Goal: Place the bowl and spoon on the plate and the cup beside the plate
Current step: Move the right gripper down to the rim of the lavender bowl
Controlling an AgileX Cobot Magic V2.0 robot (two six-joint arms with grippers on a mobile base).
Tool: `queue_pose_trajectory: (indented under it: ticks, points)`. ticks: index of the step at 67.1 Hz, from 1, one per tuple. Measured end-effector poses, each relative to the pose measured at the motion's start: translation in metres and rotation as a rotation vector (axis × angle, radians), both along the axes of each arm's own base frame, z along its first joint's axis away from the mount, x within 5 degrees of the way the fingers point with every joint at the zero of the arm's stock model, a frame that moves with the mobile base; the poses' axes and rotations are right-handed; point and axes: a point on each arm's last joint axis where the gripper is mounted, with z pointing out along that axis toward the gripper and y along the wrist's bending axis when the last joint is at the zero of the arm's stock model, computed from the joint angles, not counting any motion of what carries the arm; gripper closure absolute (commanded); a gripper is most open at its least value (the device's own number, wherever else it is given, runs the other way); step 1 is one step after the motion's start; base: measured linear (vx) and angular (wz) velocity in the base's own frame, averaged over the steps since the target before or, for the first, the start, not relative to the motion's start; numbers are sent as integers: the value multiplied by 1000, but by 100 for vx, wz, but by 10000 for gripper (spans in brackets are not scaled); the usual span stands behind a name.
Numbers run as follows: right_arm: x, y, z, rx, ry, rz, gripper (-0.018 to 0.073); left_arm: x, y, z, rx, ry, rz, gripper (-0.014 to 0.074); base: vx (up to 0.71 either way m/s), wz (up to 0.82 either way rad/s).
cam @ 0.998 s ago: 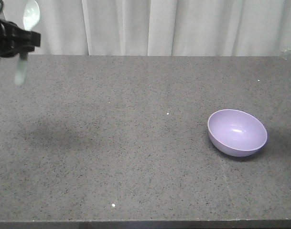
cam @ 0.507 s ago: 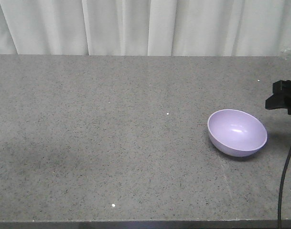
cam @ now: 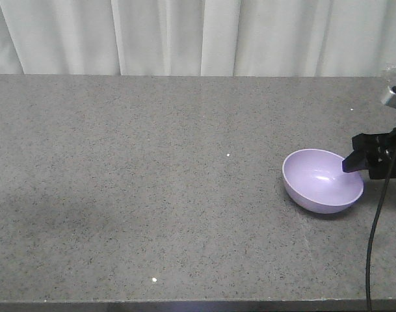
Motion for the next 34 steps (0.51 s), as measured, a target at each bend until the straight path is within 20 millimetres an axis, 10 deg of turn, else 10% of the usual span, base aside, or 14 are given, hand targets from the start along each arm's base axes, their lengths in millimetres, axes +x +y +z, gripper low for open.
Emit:
queue_pose_trajectory:
  ticks: [34]
  points:
    - [9, 6, -25, 12, 68, 34, 260, 0, 0, 0, 0, -1, 0, 604, 0, 0]
